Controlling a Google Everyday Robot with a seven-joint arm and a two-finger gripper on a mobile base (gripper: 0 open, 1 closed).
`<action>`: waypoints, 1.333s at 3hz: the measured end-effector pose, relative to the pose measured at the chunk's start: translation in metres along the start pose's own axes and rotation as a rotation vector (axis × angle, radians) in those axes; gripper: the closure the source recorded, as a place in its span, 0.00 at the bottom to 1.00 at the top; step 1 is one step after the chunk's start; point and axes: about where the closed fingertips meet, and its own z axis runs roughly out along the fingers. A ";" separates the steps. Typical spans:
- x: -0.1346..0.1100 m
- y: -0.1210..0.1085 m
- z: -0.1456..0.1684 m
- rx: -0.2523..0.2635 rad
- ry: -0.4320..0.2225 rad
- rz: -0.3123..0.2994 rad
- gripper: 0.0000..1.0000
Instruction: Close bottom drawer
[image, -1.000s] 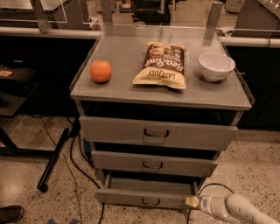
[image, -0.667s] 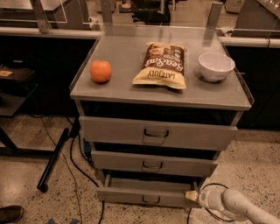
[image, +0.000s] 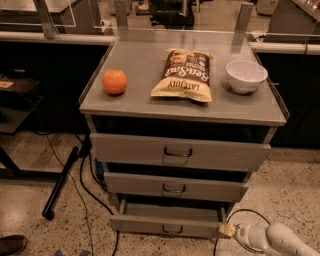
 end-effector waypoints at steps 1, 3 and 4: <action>0.023 -0.015 -0.024 -0.002 0.014 0.043 1.00; 0.030 -0.030 0.024 0.062 0.068 0.055 1.00; 0.017 -0.044 0.050 0.102 0.064 0.068 1.00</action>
Offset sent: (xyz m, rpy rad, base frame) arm -0.0219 -0.0062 -0.0130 -0.0326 0.0347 -0.0018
